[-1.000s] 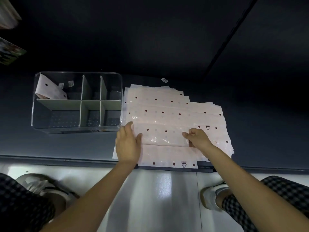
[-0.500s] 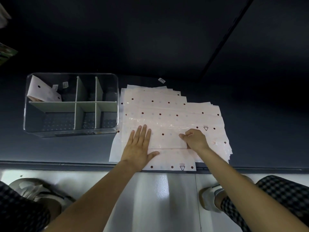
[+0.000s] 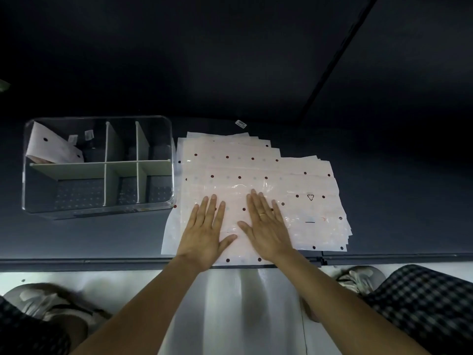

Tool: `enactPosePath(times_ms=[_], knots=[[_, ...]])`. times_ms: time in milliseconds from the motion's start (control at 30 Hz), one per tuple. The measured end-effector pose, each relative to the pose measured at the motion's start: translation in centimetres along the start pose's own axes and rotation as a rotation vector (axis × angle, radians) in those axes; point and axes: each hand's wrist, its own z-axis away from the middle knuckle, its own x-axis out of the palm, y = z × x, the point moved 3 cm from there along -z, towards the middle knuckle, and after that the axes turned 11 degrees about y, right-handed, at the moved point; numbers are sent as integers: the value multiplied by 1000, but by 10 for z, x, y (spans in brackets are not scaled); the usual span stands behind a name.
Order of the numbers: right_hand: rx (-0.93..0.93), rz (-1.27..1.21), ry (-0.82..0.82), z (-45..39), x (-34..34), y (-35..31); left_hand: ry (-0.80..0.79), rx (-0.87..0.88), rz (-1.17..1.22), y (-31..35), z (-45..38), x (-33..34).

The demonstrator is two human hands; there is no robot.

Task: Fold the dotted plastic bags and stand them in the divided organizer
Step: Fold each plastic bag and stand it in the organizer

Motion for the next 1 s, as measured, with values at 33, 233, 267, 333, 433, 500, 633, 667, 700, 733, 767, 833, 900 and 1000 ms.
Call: enactPosePath(times_ms=[33, 233, 267, 333, 433, 500, 633, 667, 700, 733, 767, 833, 900, 1000], knots=[[19, 18, -11, 4, -1, 8, -1, 2, 3, -2, 1, 0], [-52, 4, -104, 17, -21, 39, -53, 15, 14, -7, 2, -3], [-70, -27, -65, 19, -29, 41, -62, 12, 17, -7, 1, -3], [-152, -30, 81, 23, -44, 40, -84, 12, 8, -8, 0, -4], [-340, 131, 244, 21, -52, 35, -136, 6, -11, -9, 0, -7], [-381, 100, 305, 17, -63, 32, -173, -15, 0, -9, -3, -12], [-315, -158, 237, 2, -94, 25, -55, -18, 255, 2, -9, -39], [-227, -272, 207, -2, -103, 24, -16, -46, 375, 5, -10, -49], [-116, -415, 172, -7, -112, 21, 30, -81, 484, 8, -10, -59], [-10, -561, 155, -11, -122, 17, 75, -121, 570, 10, -9, -71], [77, -700, 168, -14, -133, 10, 110, -165, 660, 12, -9, -82], [213, -950, 281, -16, -154, -2, 133, -317, 904, 13, -8, -100], [365, -1149, 321, -11, -164, -15, 119, -546, 1244, 13, -5, -116], [480, -1204, 107, 5, -155, -38, 25, -735, 1632, 19, 1, -130]])
